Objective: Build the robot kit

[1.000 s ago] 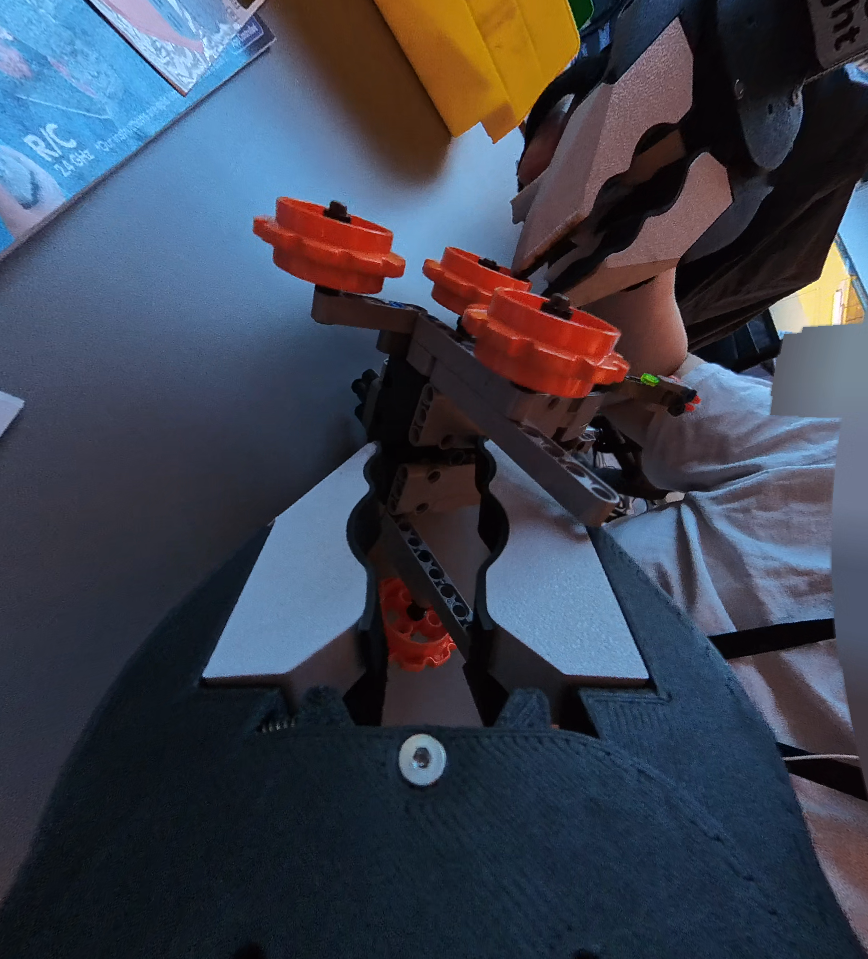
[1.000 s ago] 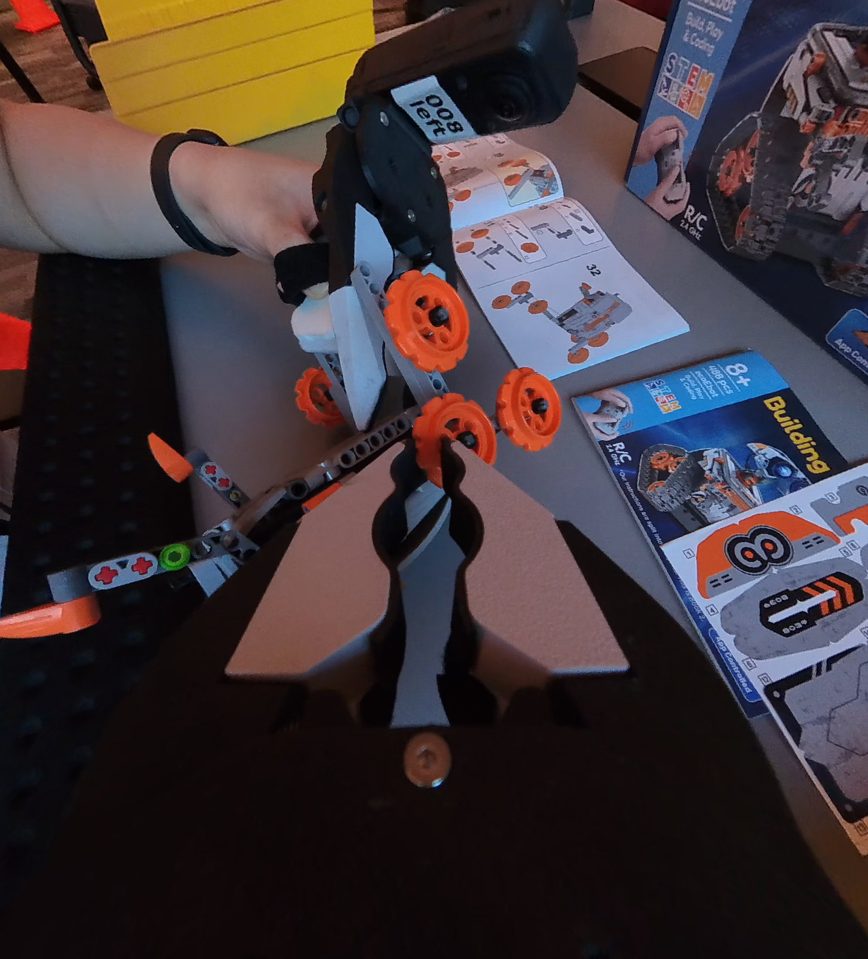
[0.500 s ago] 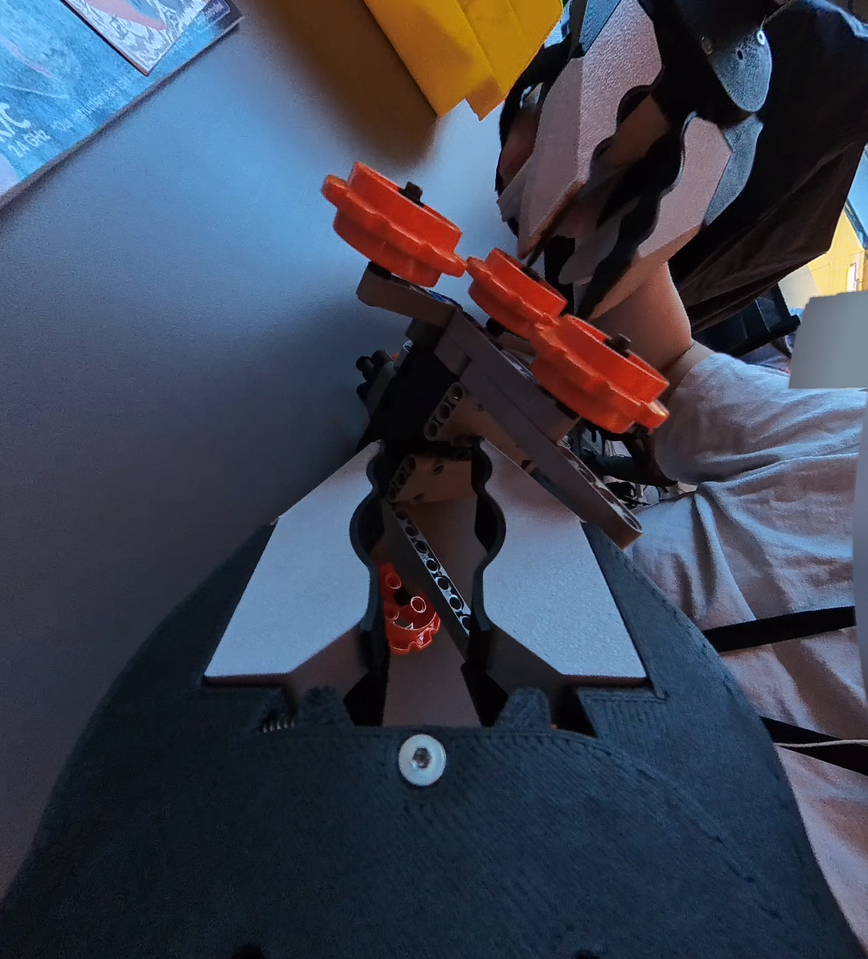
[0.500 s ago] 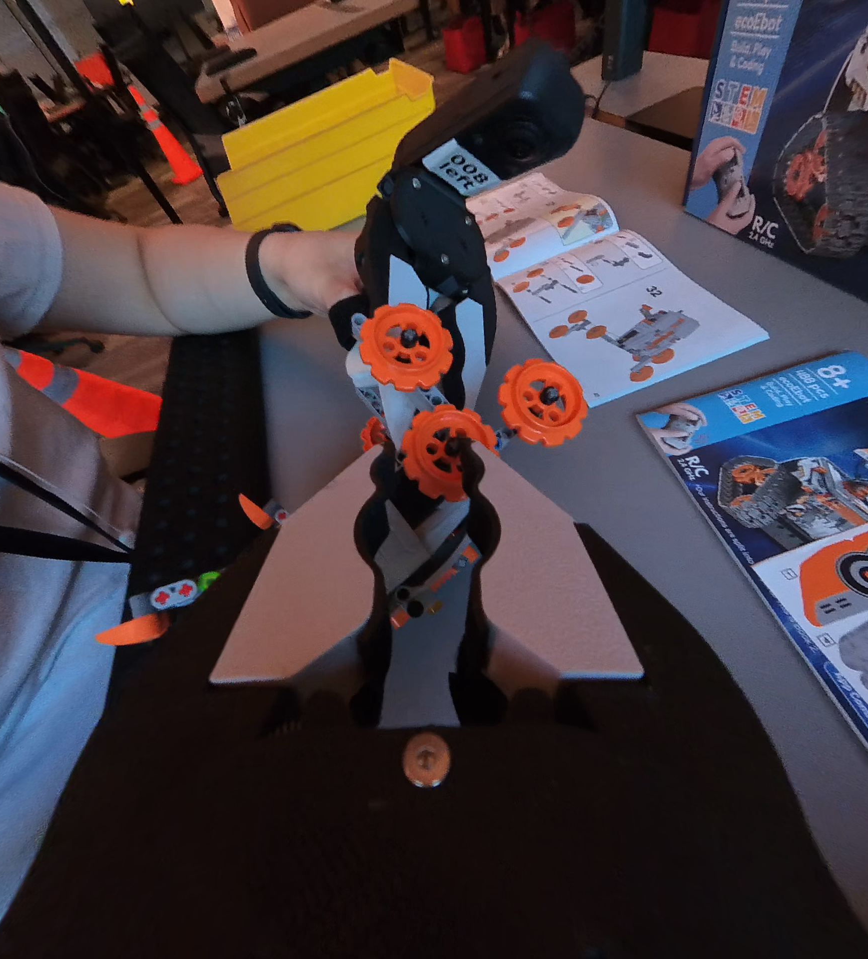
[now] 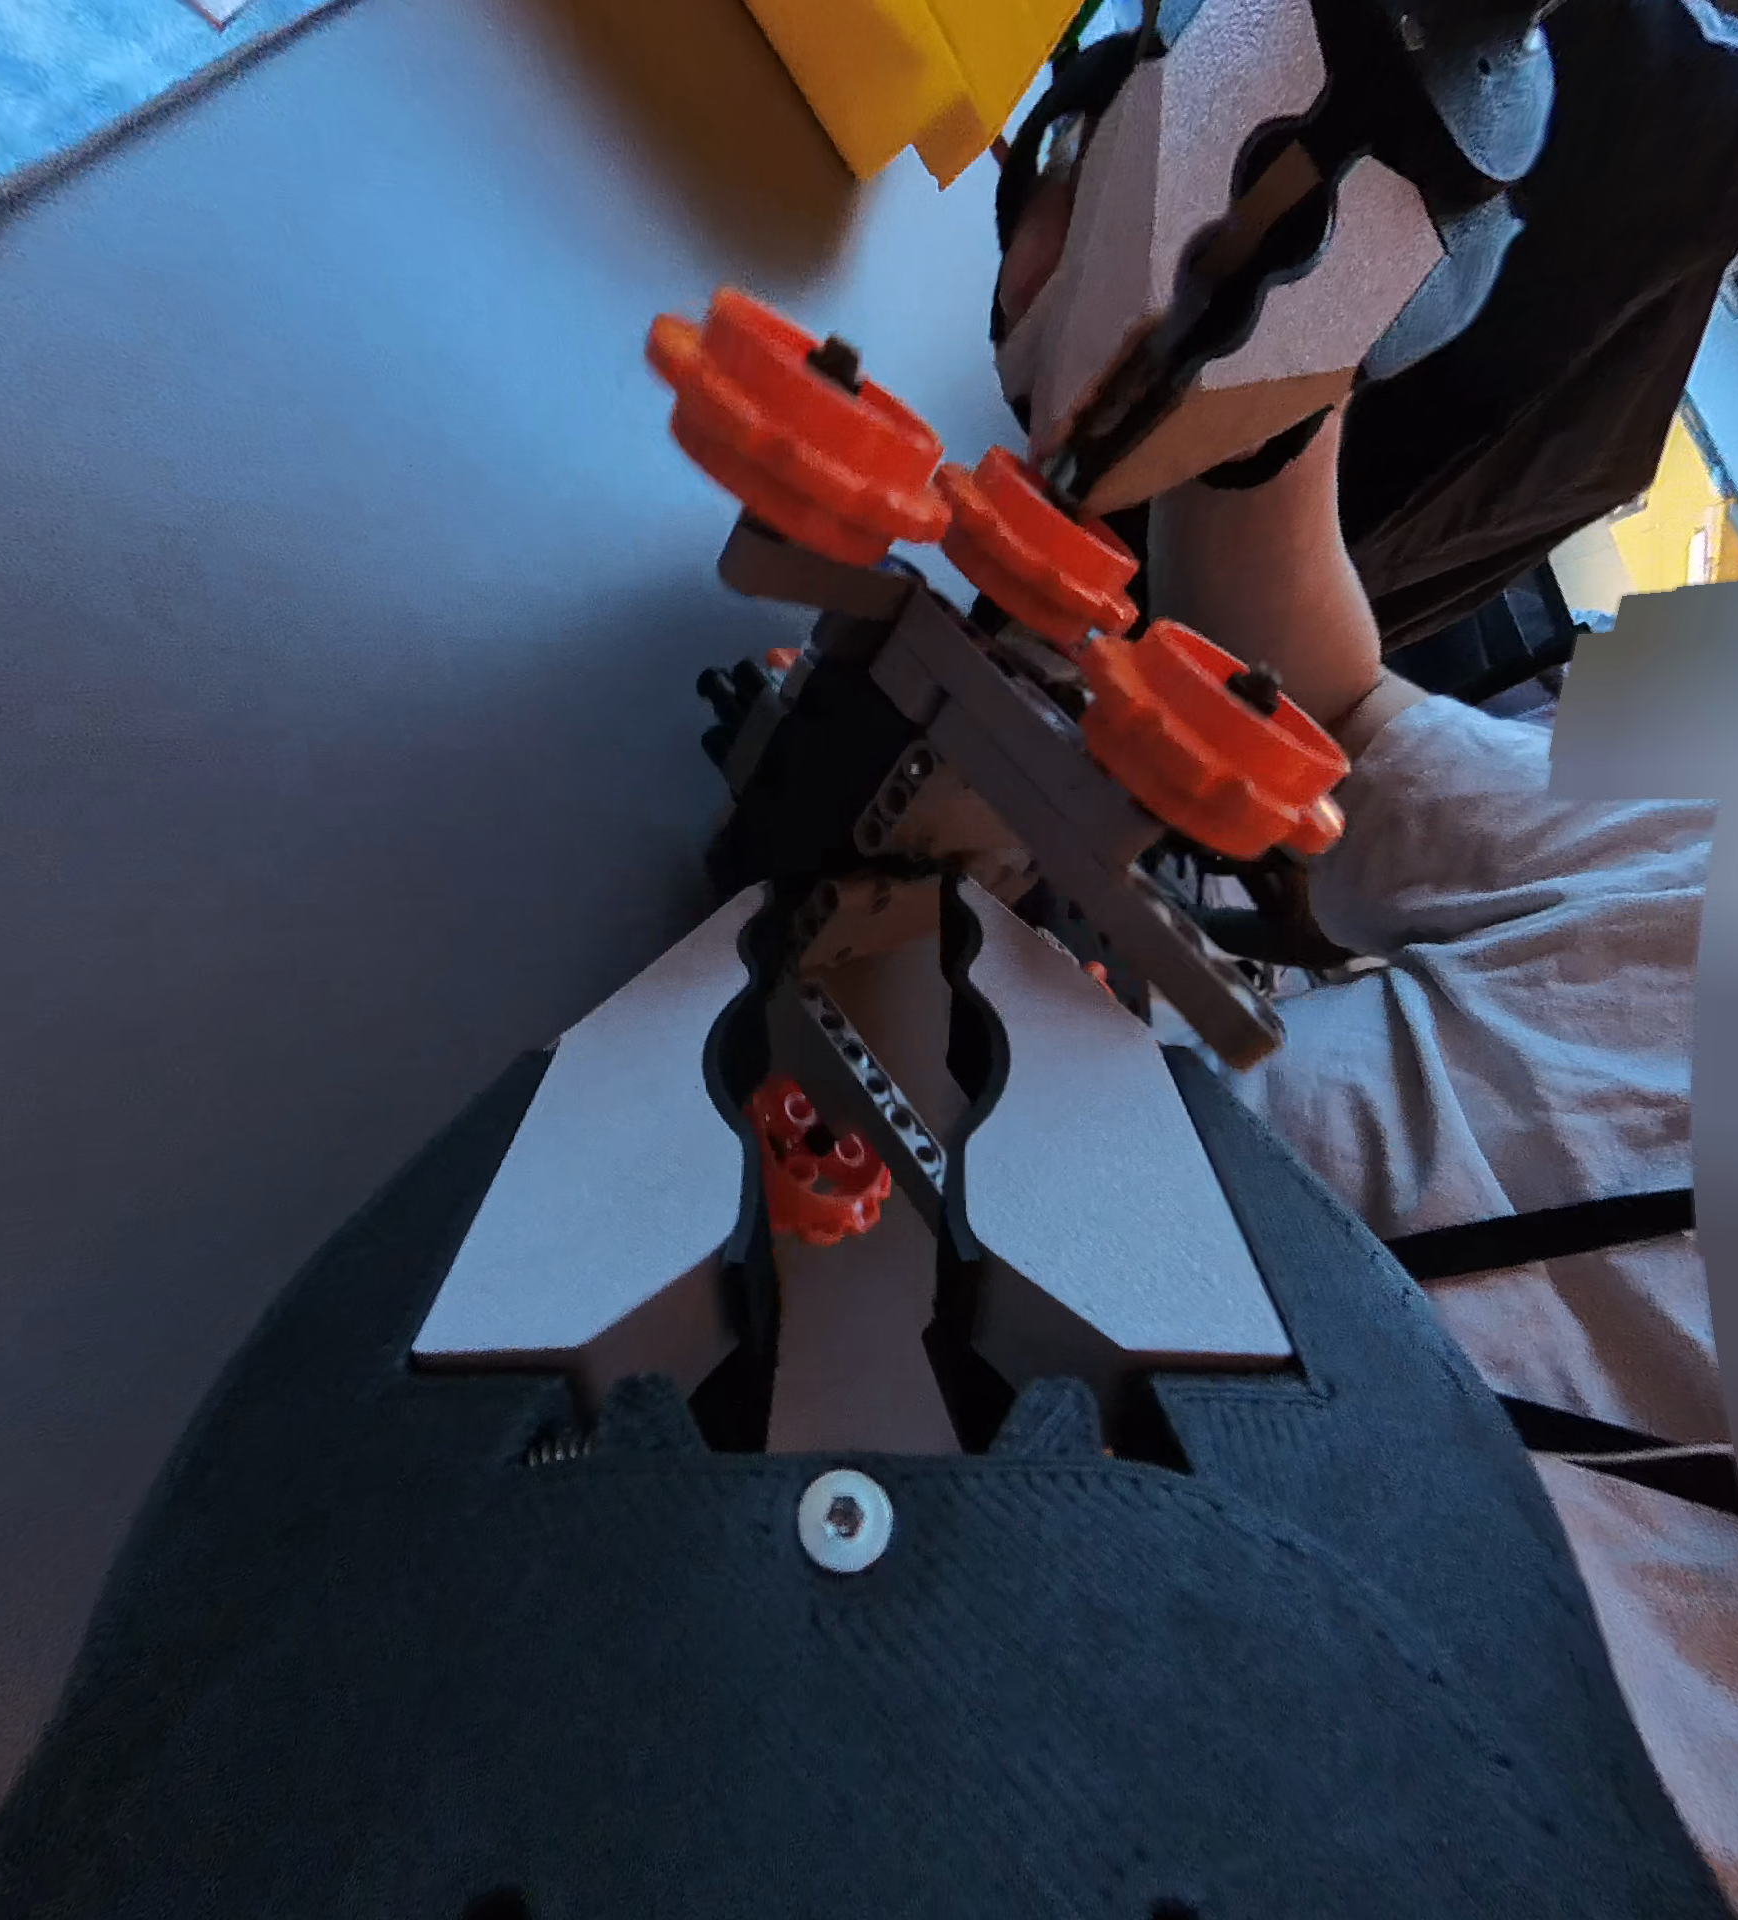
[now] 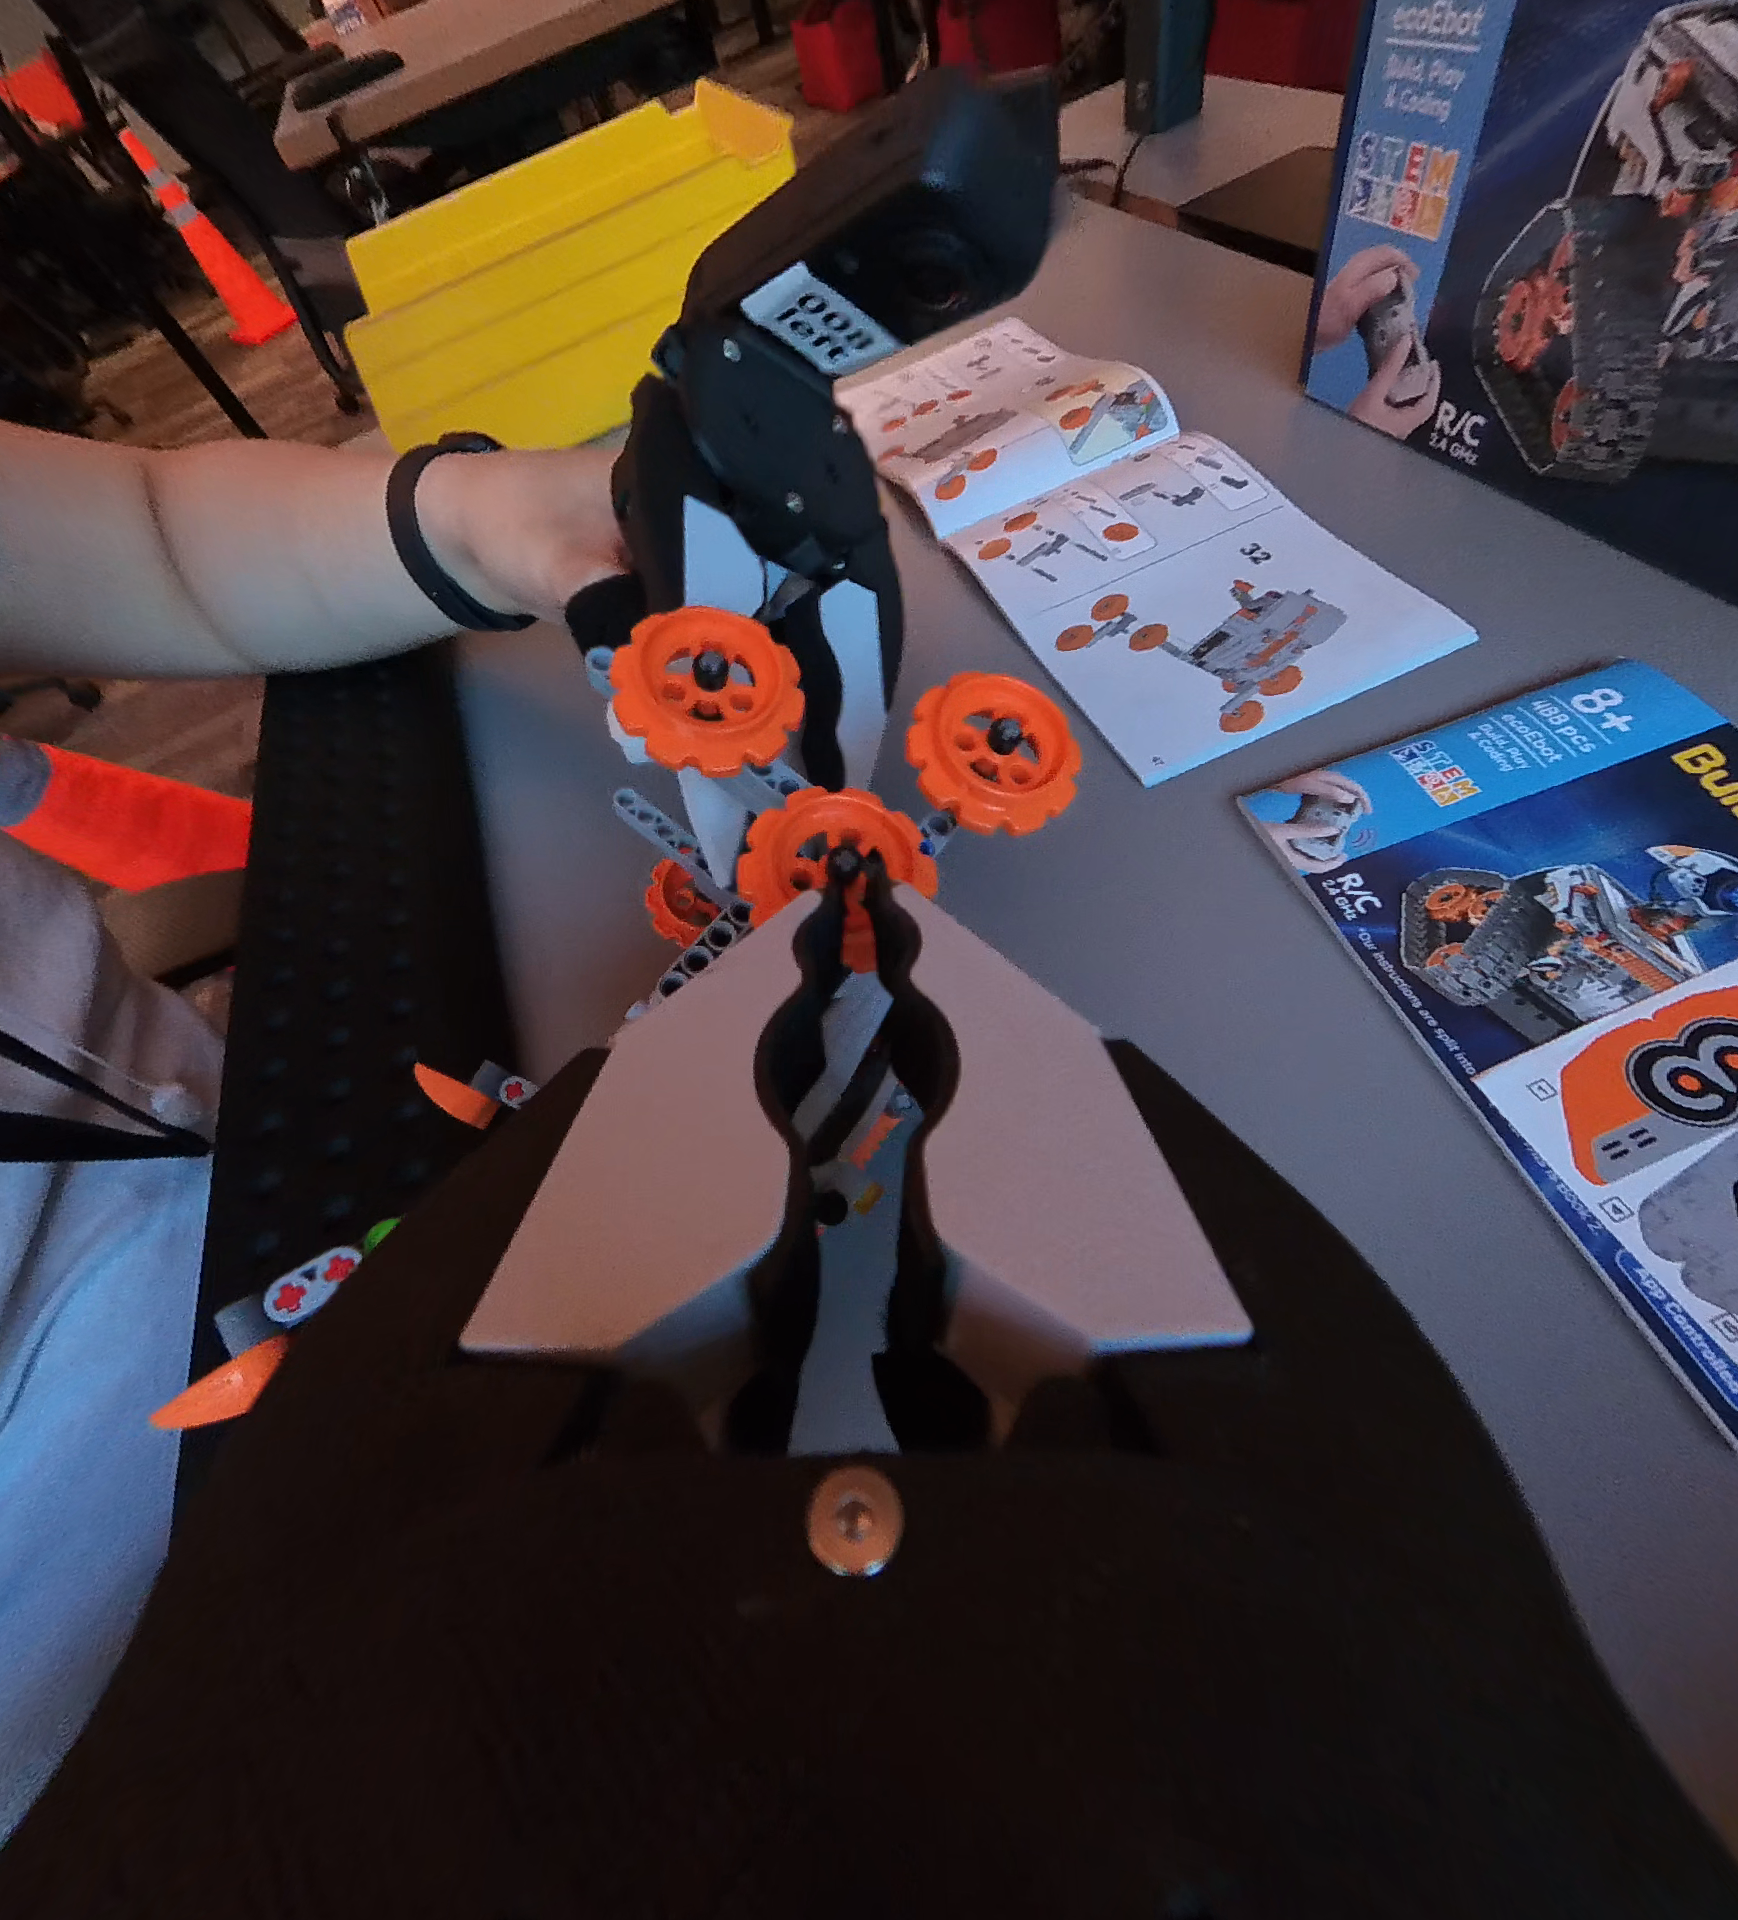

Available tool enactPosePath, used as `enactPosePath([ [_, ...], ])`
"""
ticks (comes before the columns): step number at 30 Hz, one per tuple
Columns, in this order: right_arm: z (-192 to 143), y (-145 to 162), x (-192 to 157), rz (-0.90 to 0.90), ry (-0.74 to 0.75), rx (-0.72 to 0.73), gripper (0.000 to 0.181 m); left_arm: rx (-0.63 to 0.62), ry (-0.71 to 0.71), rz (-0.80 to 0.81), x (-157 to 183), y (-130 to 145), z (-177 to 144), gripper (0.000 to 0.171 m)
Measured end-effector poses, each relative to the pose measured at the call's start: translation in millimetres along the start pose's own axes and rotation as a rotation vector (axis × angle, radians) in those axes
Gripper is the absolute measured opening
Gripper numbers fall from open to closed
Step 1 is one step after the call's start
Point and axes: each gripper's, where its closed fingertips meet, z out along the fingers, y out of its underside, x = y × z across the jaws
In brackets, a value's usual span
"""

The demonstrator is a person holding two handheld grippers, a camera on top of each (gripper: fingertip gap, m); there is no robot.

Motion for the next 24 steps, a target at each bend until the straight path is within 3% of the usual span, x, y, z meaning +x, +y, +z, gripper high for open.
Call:
enactPosePath([
  [3, -3.6, 1.3, 5.1, 0.062, 0.006, 0.064, 0.011, 0.08, -0.024, -0.059, 0.0, 10.2, -26.1, 0.036],
  [7, -8.6, 16.1, 9.4, 0.145, 0.004, 0.073, 0.011, 0.219, -0.187, -0.029, 14.3, 21.5, -61.5, 0.037],
  [10, -6.9, 41.6, 0.8, 0.131, 0.01, -0.008, 0.01, 0.27, -0.178, -0.017, 57.2, 34.5, -52.3, 0.037],
  [11, -5.1, 47.7, -6.3, 0.124, -0.002, -0.033, 0.0, 0.29, -0.17, -0.016, 69.6, 36.0, -44.4, 0.038],
  [13, -3.7, 49.4, -14.9, 0.115, 0.015, -0.031, 0.0, 0.346, -0.211, -0.002, 79.7, 31.5, -28.9, 0.053],
  [15, 0.1, 50.6, -24.9, 0.142, 0.037, -0.038, 0.0, 0.413, -0.335, 0.015, 69.8, 21.0, -19.6, 0.086],
  [18, 5.6, 53.6, -36.3, 0.134, 0.133, -0.06, 0.0, 0.406, -0.441, 0.019, 59.3, 15.0, -10.8, 0.101],
  [24, 29.3, 48.9, -54.5, 0.06, 0.213, -0.035, 0.0, 0.275, -0.503, 0.031, 48.0, 7.4, -10.9, 0.103],
])
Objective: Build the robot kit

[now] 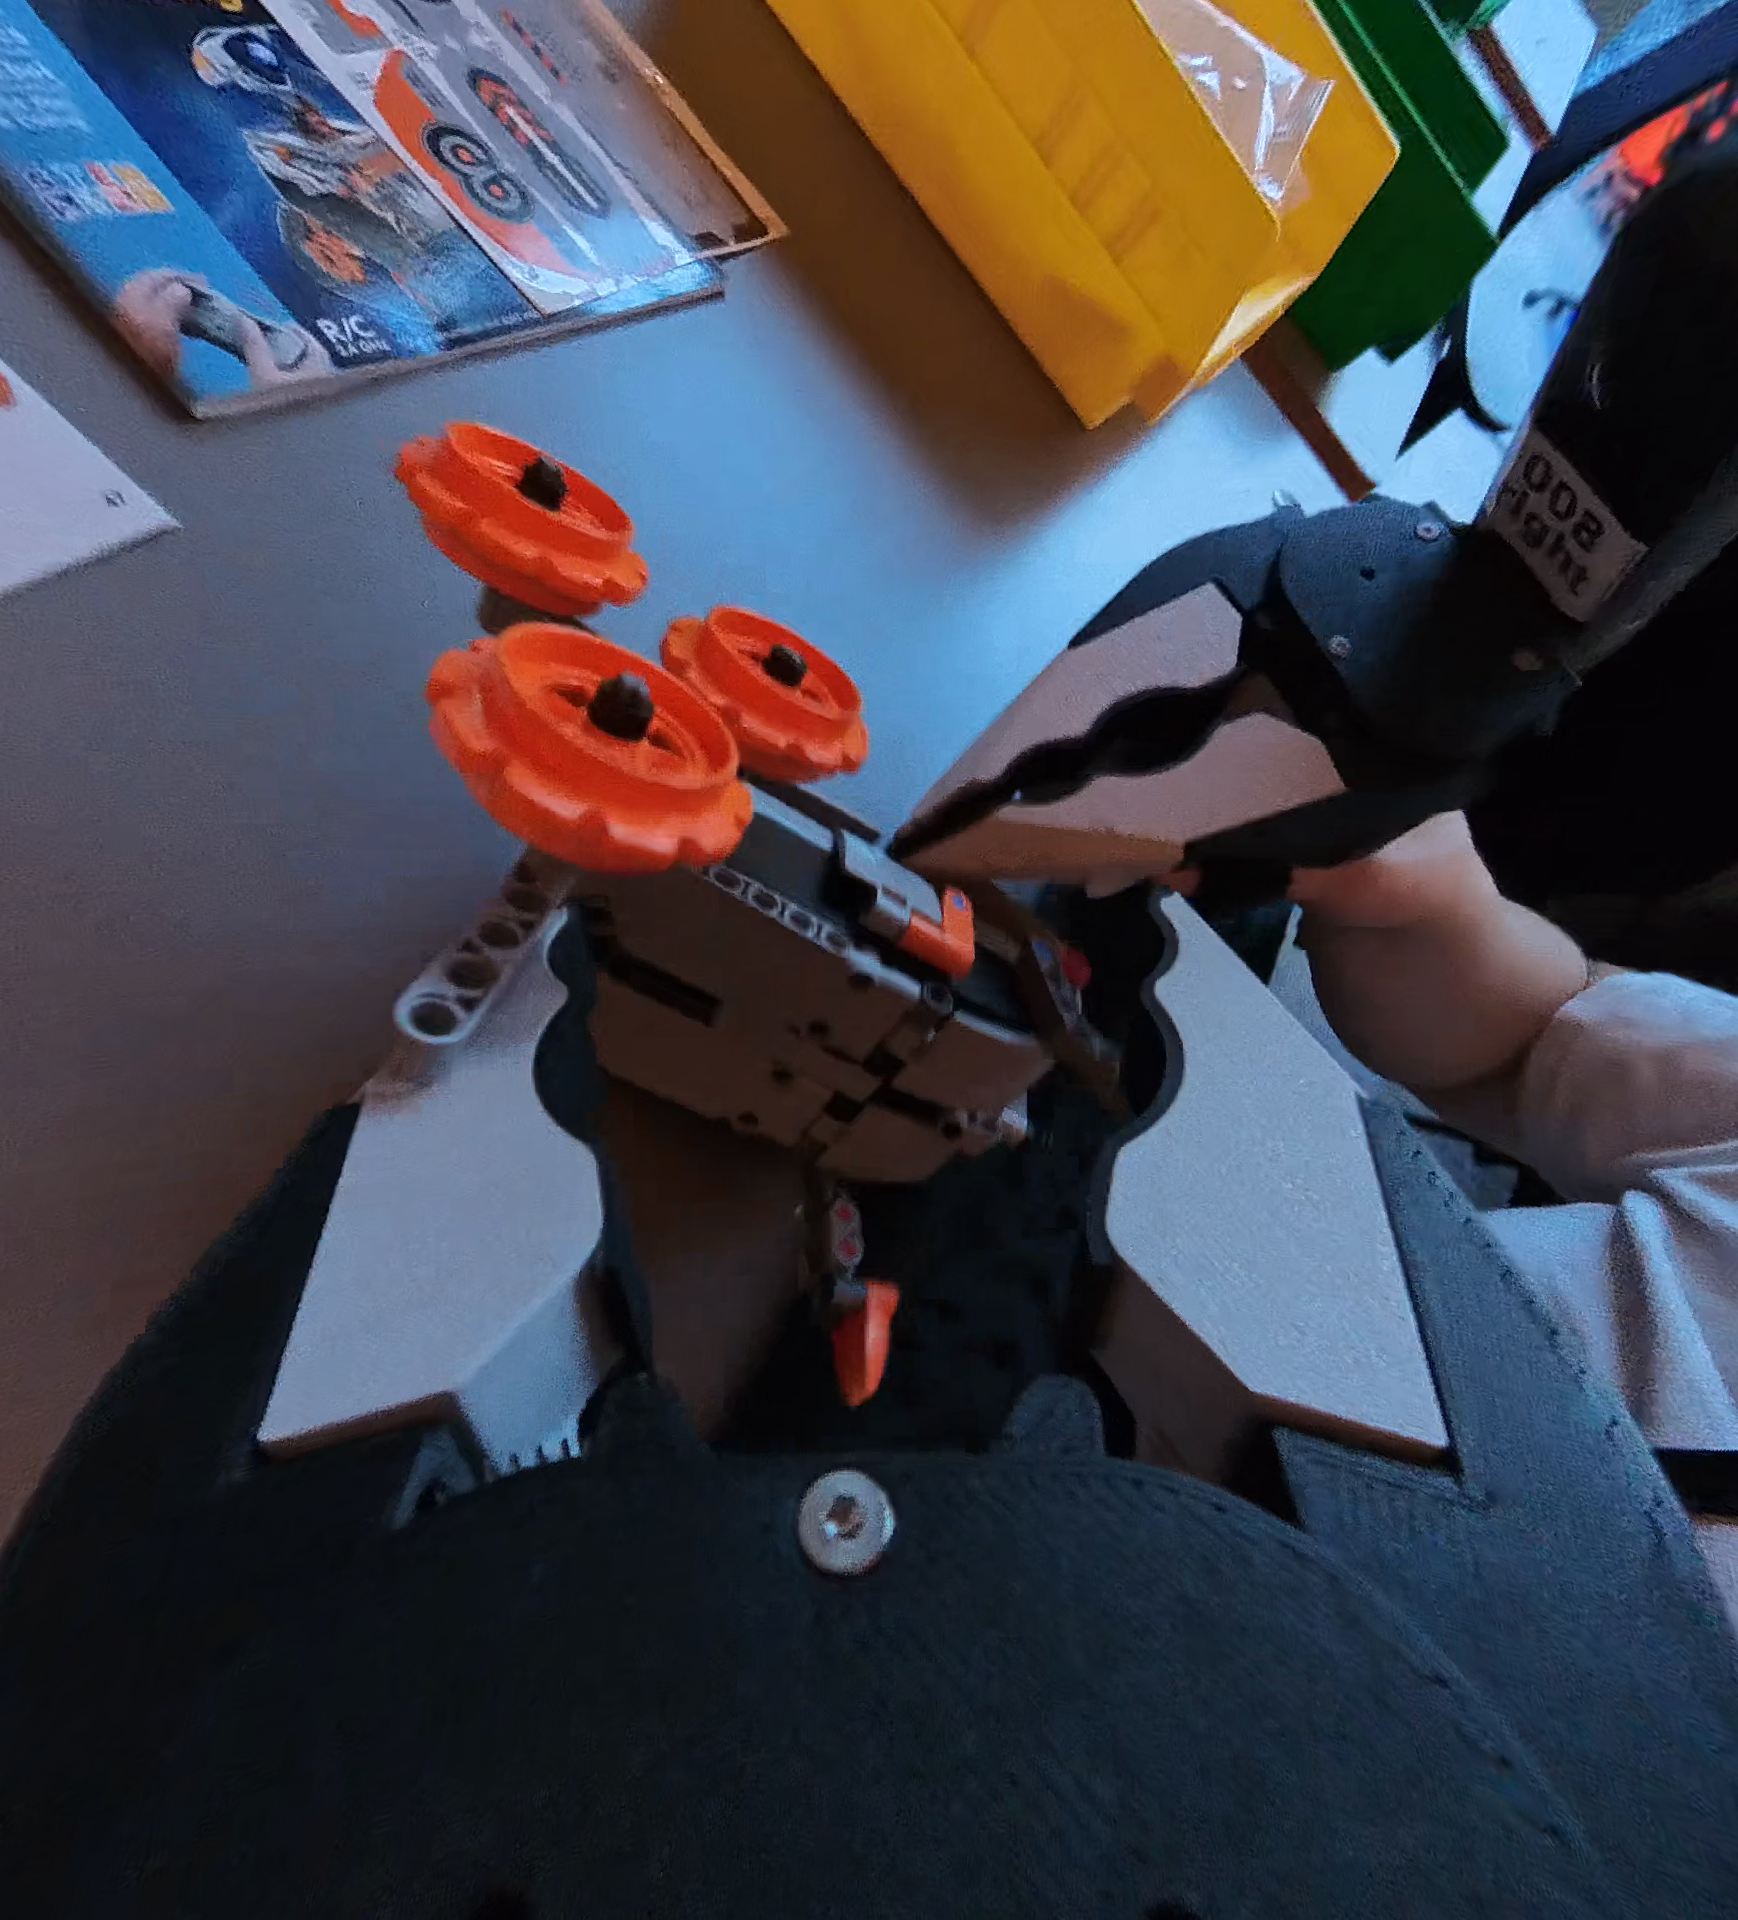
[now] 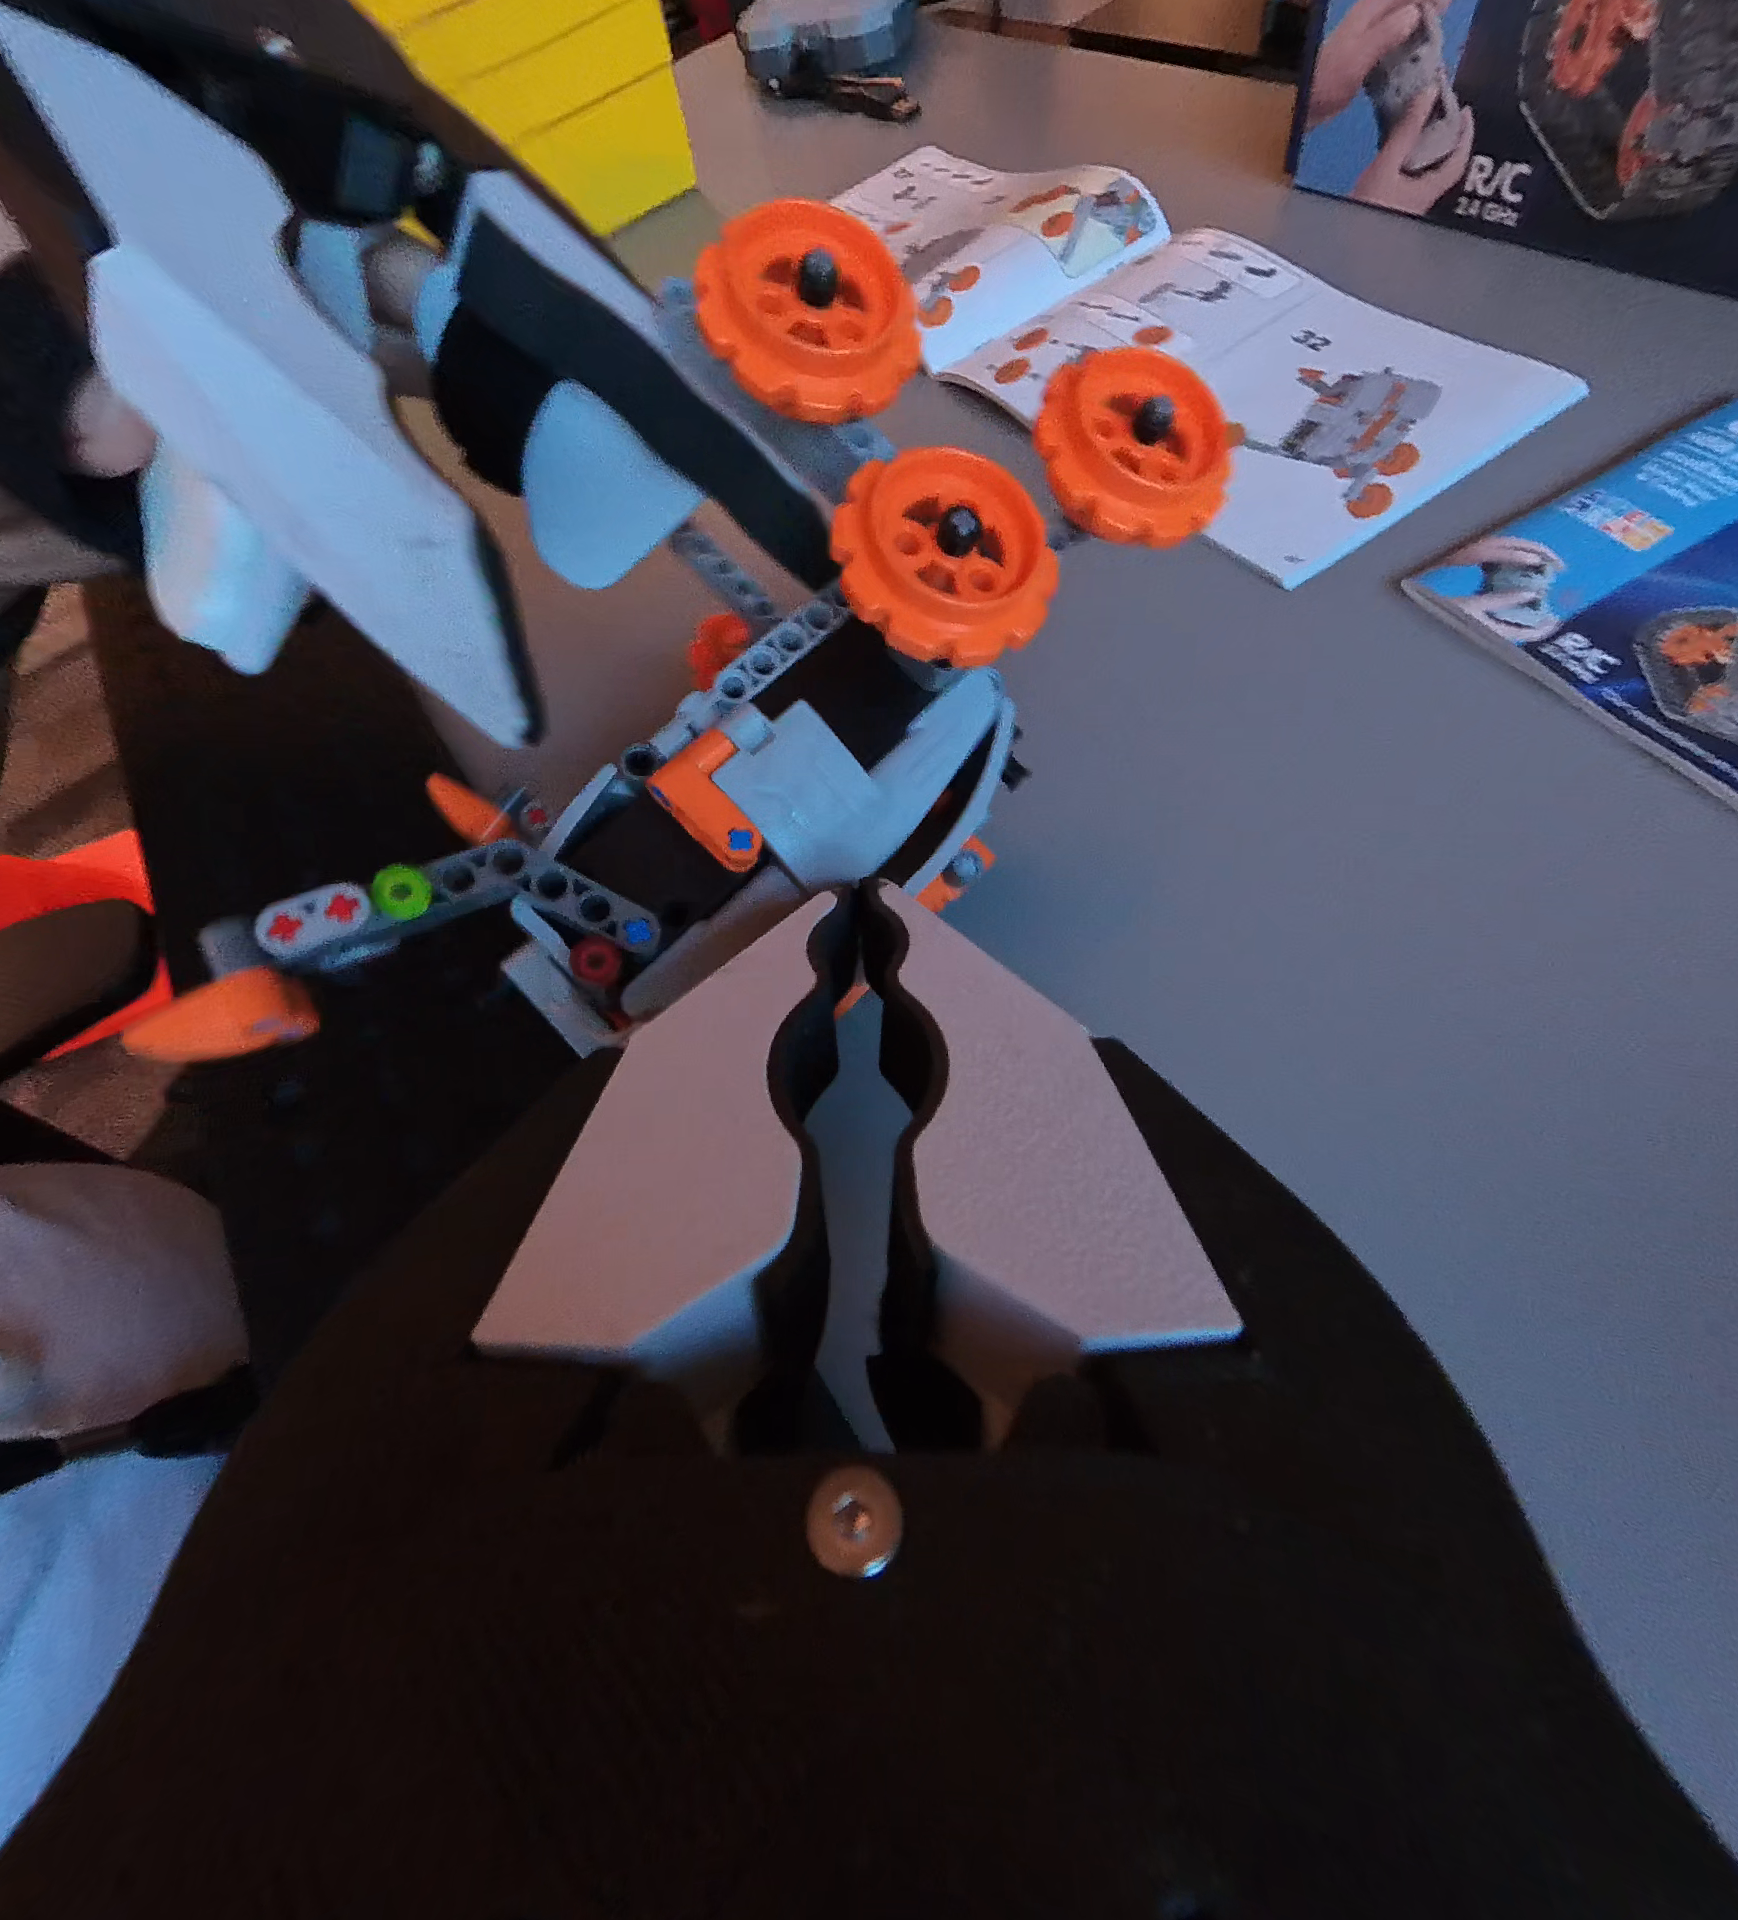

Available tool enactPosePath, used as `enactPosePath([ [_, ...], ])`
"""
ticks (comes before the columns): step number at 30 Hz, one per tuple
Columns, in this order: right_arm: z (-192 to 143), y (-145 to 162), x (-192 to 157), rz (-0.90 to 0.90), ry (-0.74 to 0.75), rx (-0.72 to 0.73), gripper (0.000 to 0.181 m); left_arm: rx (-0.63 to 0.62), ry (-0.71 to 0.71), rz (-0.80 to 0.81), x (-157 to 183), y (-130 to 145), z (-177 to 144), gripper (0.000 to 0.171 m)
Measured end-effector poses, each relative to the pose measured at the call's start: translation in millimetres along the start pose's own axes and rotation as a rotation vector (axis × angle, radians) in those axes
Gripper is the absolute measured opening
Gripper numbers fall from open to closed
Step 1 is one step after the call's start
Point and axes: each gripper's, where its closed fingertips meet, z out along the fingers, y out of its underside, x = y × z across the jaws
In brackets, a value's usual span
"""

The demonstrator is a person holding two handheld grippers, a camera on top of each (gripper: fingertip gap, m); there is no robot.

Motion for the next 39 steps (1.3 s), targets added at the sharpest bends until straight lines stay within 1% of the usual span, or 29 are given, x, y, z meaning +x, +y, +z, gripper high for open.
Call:
enactPosePath([
  [1, 5.2, -3.3, -5.9, 0.018, -0.03, 0.016, 0.0, -0.029, -0.001, 0.02, -3.2, -3.1, 0.5, 0.103],
  [2, 11.5, -9.2, -16.0, 0.045, -0.09, 0.046, 0.0, -0.063, 0.0, 0.046, -7.0, -5.7, 1.4, 0.104],
  [4, 23.9, -21.9, -46.5, 0.096, -0.288, 0.083, 0.001, -0.164, 0.027, 0.097, -12.1, -3.8, 1.0, 0.1],
  [5, 27.9, -23.3, -55.4, 0.113, -0.353, 0.062, 0.004, -0.227, 0.018, 0.117, -19.0, 0.1, -2.1, 0.098],
  [6, 29.0, -23.2, -57.6, 0.104, -0.379, 0.04, 0.007, -0.277, 0.001, 0.133, -26.6, 3.4, -6.7, 0.1],
  [7, 26.5, -23.9, -53.5, 0.067, -0.368, 0.037, 0.007, -0.316, -0.004, 0.144, -30.5, 6.5, -12.4, 0.097],
  [9, 12.9, -27.2, -37.7, -0.049, -0.313, 0.067, 0.008, -0.354, 0.009, 0.172, -28.3, 10.4, -23.4, 0.089],
  [11, 1.6, -24.5, -13.8, -0.154, -0.248, 0.064, 0.013, -0.381, -0.022, 0.203, -27.0, 16.1, -27.7, 0.084],
  [13, -0.2, -14.4, 10.7, -0.199, -0.229, 0.014, 0.017, -0.421, -0.116, 0.253, -30.4, 26.3, -23.4, 0.086],
  [14, 1.1, -11.8, 20.5, -0.21, -0.24, 0.007, 0.023, -0.447, -0.179, 0.303, -32.9, 32.3, -19.6, 0.089],
  [15, 2.0, -13.2, 25.8, -0.244, -0.264, 0.03, 0.03, -0.479, -0.251, 0.364, -36.3, 37.6, -15.9, 0.093],
  [17, 2.7, -19.5, 32.9, -0.379, -0.279, 0.114, 0.036, -0.545, -0.43, 0.485, -48.9, 45.2, -11.9, 0.099],
  [18, 2.7, -22.6, 35.6, -0.448, -0.266, 0.152, 0.037, -0.571, -0.476, 0.526, -49.7, 49.2, -8.2, 0.1],
  [20, 0.9, -26.1, 31.9, -0.552, -0.265, 0.216, 0.038, -0.608, -0.529, 0.569, -50.9, 55.6, -2.3, 0.093],
  [21, -1.7, -27.6, 27.7, -0.59, -0.265, 0.254, 0.038, -0.636, -0.556, 0.586, -55.0, 59.2, -2.7, 0.087],
  [23, -6.9, -28.6, 20.2, -0.674, -0.241, 0.308, 0.041, -0.665, -0.575, 0.599, -60.6, 60.5, -7.0, 0.086],
  [25, -8.8, -28.0, 17.3, -0.827, -0.164, 0.343, 0.045, -0.718, -0.563, 0.585, -65.9, 61.5, -14.4, 0.085],
  [26, -7.6, -27.7, 19.2, -0.903, -0.111, 0.35, 0.048, -0.745, -0.543, 0.576, -69.2, 61.1, -18.3, 0.085],
  [27, -6.7, -26.0, 17.6, -0.963, -0.097, 0.359, 0.048, -0.767, -0.508, 0.56, -72.4, 60.1, -21.7, 0.085],
  [28, -5.9, -26.0, 15.0, -0.99, -0.101, 0.378, 0.048, -0.78, -0.46, 0.538, -75.3, 58.1, -24.7, 0.084],
  [30, -1.8, -27.0, 8.9, -0.973, -0.155, 0.391, 0.049, -0.767, -0.333, 0.499, -78.4, 51.0, -28.3, 0.083],
  [33, 7.7, -34.2, 1.5, -0.972, -0.199, 0.403, 0.059, -0.748, -0.134, 0.475, -82.0, 44.2, -37.0, 0.082],
  [36, 19.4, -44.1, -4.5, -1.107, -0.172, 0.391, 0.068, -0.759, -0.002, 0.468, -86.5, 40.0, -47.2, 0.082],
  [38, 28.9, -54.6, -7.0, -1.231, -0.132, 0.396, 0.08, -0.755, 0.074, 0.453, -87.2, 36.2, -50.7, 0.082],
  [39, 34.9, -59.2, -7.4, -1.307, -0.112, 0.382, 0.083, -0.749, 0.111, 0.448, -87.1, 34.0, -51.7, 0.082],
])
